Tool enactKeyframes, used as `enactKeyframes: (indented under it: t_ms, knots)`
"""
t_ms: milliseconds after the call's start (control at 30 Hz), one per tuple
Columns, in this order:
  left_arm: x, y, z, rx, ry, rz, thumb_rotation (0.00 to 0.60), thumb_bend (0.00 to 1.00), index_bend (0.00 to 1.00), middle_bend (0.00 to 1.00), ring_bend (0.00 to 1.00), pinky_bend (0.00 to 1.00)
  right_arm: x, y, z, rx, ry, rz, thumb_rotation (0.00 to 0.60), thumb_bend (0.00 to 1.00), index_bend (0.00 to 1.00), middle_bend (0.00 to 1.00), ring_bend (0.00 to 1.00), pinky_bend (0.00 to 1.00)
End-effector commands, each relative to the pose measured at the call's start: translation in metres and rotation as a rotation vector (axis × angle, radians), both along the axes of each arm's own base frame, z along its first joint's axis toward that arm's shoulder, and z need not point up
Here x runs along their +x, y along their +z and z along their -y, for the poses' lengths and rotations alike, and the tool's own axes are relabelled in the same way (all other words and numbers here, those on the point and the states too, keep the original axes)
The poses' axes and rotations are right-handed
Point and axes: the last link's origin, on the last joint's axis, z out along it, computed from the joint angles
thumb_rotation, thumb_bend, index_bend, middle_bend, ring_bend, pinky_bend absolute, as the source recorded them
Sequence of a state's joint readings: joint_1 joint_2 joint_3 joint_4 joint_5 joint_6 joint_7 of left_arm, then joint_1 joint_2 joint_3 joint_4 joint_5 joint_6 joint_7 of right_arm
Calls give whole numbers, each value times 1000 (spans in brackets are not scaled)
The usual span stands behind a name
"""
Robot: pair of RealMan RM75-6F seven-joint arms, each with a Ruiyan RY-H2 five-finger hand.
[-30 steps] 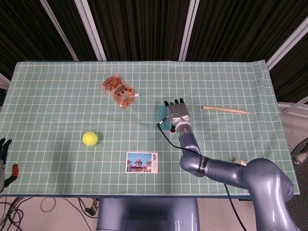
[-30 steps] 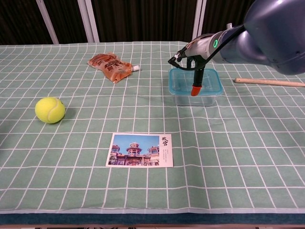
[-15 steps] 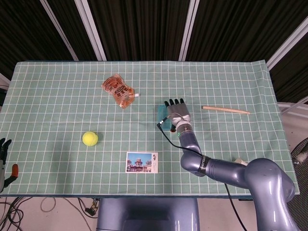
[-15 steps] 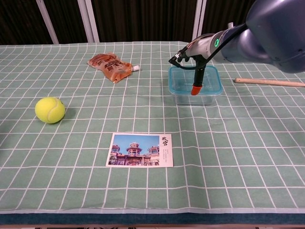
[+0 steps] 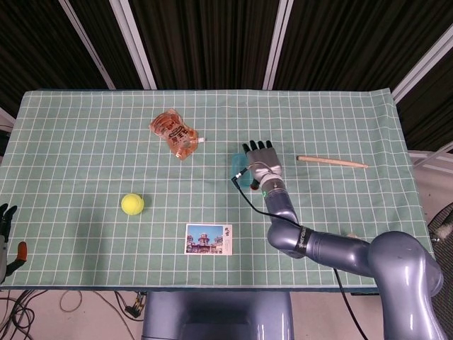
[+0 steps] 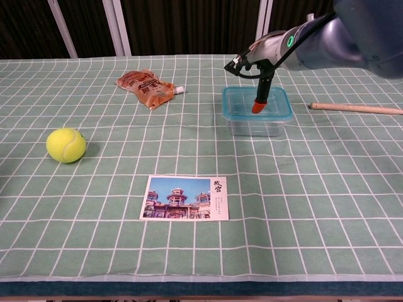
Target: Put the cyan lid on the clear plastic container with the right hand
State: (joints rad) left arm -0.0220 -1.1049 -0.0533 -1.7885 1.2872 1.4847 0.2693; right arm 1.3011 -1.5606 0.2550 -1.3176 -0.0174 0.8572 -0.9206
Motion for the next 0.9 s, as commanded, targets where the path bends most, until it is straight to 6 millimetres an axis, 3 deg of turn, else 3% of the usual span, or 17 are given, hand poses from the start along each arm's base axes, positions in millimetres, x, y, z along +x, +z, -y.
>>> enactKeyframes:
  t_ms: [33, 200, 333, 500, 633, 900]
  knots:
    - [0, 0, 0, 0, 1, 0, 600, 504, 40, 0, 0, 0, 4, 13, 5, -41, -8, 51, 600, 241, 0, 38, 0, 0]
    - [0, 0, 0, -1, 0, 0, 600, 504, 39, 0, 0, 0, 1, 29, 11, -118, -8, 137, 600, 240, 34, 151, 0, 0]
    - [0, -1, 0, -4, 1, 2, 600, 504, 39, 0, 0, 0, -10, 34, 8, -126, 13, 134, 600, 240, 155, 191, 0, 0]
    - [0, -1, 0, -6, 4, 0, 600, 504, 39, 0, 0, 0, -17, 37, 2, -128, 40, 154, 600, 254, 338, 195, 3, 0]
    - [0, -1, 0, -7, 7, 0, 600, 504, 40, 0, 0, 0, -22, 37, -4, -124, 63, 162, 600, 336, 478, 195, 7, 0]
    - [-1, -1, 0, -4, 9, -1, 600, 504, 39, 0, 0, 0, -31, 37, -9, -128, 82, 192, 600, 401, 560, 195, 10, 0]
